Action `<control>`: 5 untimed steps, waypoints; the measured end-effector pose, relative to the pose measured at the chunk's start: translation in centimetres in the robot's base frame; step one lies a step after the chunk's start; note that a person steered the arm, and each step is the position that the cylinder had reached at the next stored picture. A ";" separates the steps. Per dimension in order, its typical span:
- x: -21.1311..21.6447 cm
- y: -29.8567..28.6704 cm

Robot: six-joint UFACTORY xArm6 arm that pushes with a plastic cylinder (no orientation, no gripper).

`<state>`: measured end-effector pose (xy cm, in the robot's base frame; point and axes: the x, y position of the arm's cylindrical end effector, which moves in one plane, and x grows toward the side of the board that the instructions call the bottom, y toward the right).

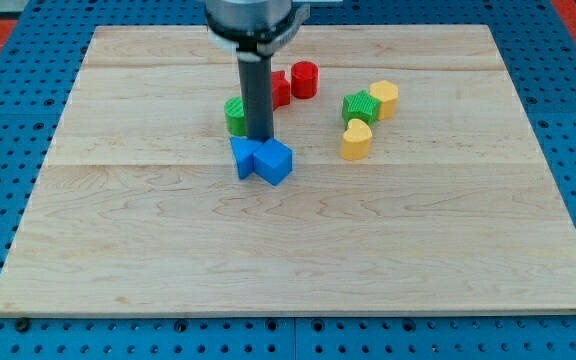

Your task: Push green star along with red circle a bit up

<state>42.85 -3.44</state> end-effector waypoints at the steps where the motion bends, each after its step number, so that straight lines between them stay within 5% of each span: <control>1: 1.8 3.1; 3: 3.5 12.2; 4: 1.2 18.3; 5: -4.8 14.9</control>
<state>38.02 11.48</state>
